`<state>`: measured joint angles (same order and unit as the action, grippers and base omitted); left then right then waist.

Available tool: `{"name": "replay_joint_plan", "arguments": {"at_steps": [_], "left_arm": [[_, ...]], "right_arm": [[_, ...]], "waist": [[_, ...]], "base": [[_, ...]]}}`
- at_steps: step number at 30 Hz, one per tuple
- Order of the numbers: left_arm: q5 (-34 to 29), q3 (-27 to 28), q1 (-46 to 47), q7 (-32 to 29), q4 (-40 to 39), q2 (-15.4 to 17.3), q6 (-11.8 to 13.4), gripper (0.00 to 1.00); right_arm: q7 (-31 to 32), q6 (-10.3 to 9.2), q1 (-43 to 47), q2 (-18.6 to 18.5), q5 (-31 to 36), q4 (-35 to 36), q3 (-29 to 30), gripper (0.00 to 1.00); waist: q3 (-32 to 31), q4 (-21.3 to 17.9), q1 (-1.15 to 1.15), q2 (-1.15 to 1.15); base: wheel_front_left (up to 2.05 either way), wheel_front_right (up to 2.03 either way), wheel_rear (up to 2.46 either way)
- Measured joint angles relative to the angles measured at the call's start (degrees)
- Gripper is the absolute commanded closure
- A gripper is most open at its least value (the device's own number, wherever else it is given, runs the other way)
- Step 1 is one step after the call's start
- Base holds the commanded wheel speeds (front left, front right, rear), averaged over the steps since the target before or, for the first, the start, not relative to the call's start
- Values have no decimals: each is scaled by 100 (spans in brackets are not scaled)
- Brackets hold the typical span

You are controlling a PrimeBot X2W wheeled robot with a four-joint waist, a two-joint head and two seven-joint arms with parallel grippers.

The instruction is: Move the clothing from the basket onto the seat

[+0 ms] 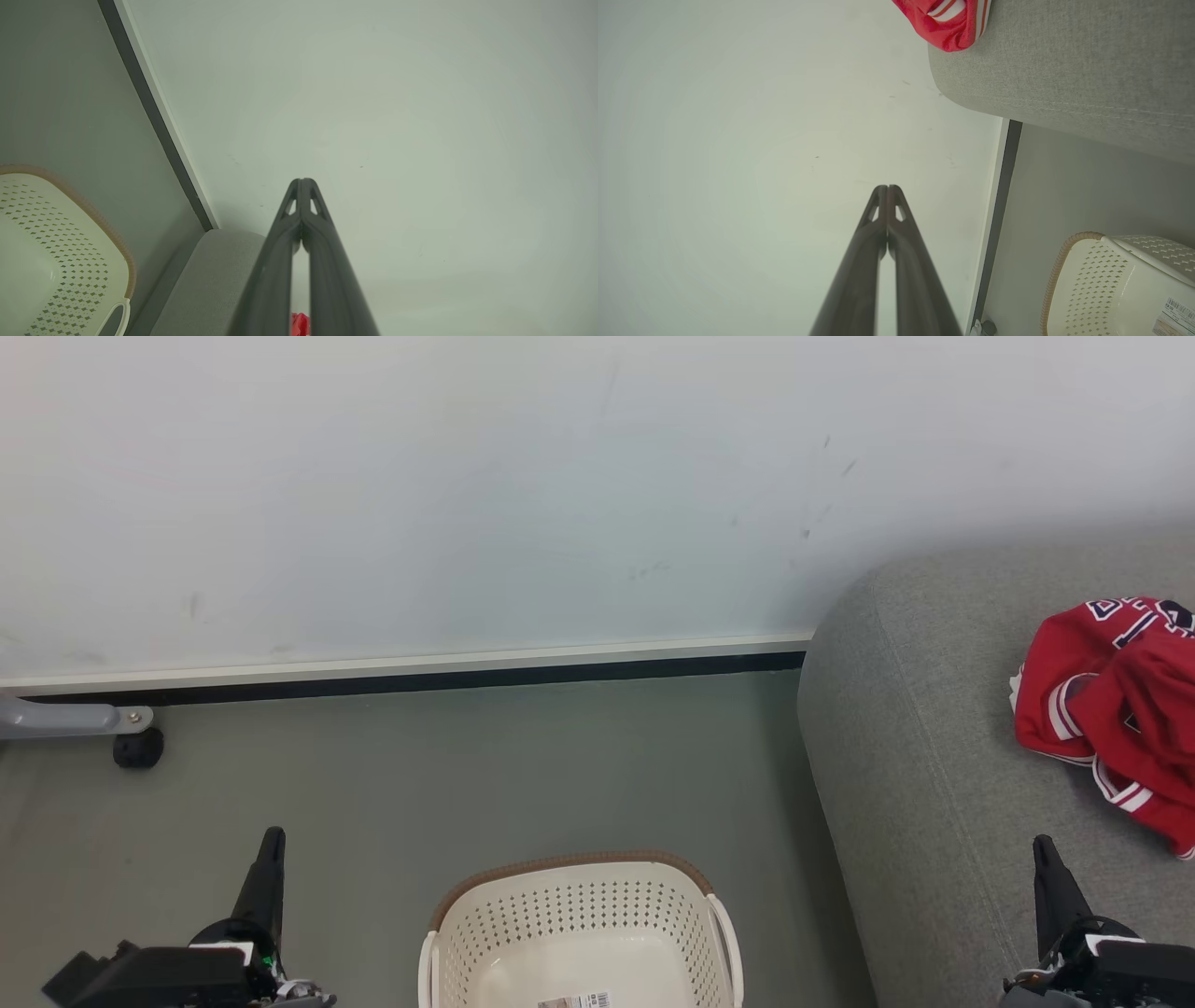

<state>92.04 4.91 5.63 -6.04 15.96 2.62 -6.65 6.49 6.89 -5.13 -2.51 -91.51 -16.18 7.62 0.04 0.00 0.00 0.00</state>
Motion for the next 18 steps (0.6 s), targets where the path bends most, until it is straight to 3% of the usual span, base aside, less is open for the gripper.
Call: {"name": "replay_joint_plan", "arguments": {"at_steps": [18], "left_arm": [[0, 0, 0, 0, 2, 0, 0, 100]], "right_arm": [[0, 0, 0, 0, 0, 0, 0, 100]], "waist": [[0, 0, 0, 0]], "base": [[0, 0, 0]]}}
